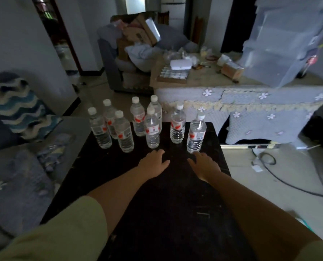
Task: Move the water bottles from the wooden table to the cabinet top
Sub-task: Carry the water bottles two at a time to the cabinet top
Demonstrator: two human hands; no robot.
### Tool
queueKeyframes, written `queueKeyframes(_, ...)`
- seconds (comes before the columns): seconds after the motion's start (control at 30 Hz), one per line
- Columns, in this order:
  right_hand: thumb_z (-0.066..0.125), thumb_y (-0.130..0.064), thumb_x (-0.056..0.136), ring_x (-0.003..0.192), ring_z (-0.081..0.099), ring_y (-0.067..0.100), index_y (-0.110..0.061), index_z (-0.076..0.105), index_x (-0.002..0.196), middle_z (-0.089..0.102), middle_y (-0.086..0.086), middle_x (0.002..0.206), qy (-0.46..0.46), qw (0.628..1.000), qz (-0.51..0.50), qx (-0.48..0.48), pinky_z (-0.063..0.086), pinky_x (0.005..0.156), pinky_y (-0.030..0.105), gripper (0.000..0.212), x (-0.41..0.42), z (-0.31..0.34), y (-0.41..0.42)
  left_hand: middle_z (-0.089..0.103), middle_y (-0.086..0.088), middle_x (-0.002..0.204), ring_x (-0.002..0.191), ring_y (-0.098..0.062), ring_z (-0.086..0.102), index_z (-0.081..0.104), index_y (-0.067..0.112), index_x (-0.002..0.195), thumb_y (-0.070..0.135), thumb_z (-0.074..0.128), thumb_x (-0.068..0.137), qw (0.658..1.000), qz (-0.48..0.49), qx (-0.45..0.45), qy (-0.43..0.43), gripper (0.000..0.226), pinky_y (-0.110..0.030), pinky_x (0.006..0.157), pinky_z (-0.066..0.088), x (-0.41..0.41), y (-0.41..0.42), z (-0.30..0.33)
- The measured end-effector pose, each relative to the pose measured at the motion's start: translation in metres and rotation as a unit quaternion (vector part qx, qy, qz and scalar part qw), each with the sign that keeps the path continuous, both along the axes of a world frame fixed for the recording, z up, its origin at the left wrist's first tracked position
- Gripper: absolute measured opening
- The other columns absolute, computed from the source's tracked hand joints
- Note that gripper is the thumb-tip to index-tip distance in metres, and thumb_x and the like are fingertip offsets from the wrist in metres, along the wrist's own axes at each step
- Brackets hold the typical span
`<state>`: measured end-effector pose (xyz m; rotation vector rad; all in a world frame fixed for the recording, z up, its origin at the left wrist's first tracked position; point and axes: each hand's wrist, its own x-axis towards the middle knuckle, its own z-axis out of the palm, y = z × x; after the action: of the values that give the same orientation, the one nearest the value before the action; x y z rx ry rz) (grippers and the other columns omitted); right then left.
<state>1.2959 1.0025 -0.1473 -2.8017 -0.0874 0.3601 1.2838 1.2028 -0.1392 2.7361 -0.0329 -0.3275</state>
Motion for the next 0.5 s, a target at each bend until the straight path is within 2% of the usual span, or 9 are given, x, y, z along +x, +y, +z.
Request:
queueKeyframes(0.13, 0.042, -0.050, 0.097, 0.126, 0.048, 0.034, -0.016, 0.035, 0.143, 0.045, 0.014, 0.140, 0.026, 0.996, -0.071, 0.044, 0.042, 0.102, 0.049, 0.057, 0.028, -0.015, -0.008, 0.048, -0.010, 0.138, 0.125, -0.025, 0.049, 0.032, 0.015, 0.144, 0.044, 0.050, 0.093, 0.997, 0.006, -0.070, 0.020, 0.061, -0.040, 0.100, 0.043, 0.037, -0.019, -0.024)
queueKeyframes(0.23, 0.053, -0.049, 0.093, 0.129, 0.046, 0.034, -0.013, 0.025, 0.147, 0.044, 0.016, 0.142, 0.025, 0.982, -0.136, 0.125, 0.041, 0.103, 0.049, 0.071, 0.051, -0.031, -0.013, 0.045, -0.010, 0.142, 0.126, -0.025, 0.049, 0.025, 0.016, 0.147, 0.043, 0.052, 0.093, 0.991, 0.034, -0.123, 0.037, 0.066, -0.040, 0.102, 0.042, 0.065, -0.030, -0.041)
queueKeyframes(0.37, 0.073, -0.044, 0.080, 0.134, 0.040, 0.034, -0.012, 0.017, 0.150, 0.037, 0.017, 0.148, 0.016, 0.942, -0.210, 0.262, 0.039, 0.107, 0.052, 0.096, 0.091, -0.050, -0.010, 0.032, -0.012, 0.152, 0.138, -0.026, 0.036, 0.013, 0.014, 0.151, 0.039, 0.059, 0.091, 0.975, 0.092, -0.202, 0.029, 0.080, -0.041, 0.111, 0.034, 0.110, -0.037, -0.061)
queueKeyframes(0.5, 0.085, -0.025, 0.069, 0.131, 0.044, 0.023, -0.017, 0.021, 0.148, 0.042, 0.006, 0.144, -0.013, 0.884, -0.246, 0.397, 0.042, 0.107, 0.045, 0.102, 0.125, -0.078, -0.003, 0.020, -0.010, 0.158, 0.144, -0.023, 0.024, 0.008, 0.012, 0.152, 0.038, 0.067, 0.085, 0.948, 0.171, -0.266, -0.034, 0.092, -0.036, 0.115, 0.025, 0.161, -0.043, -0.080)
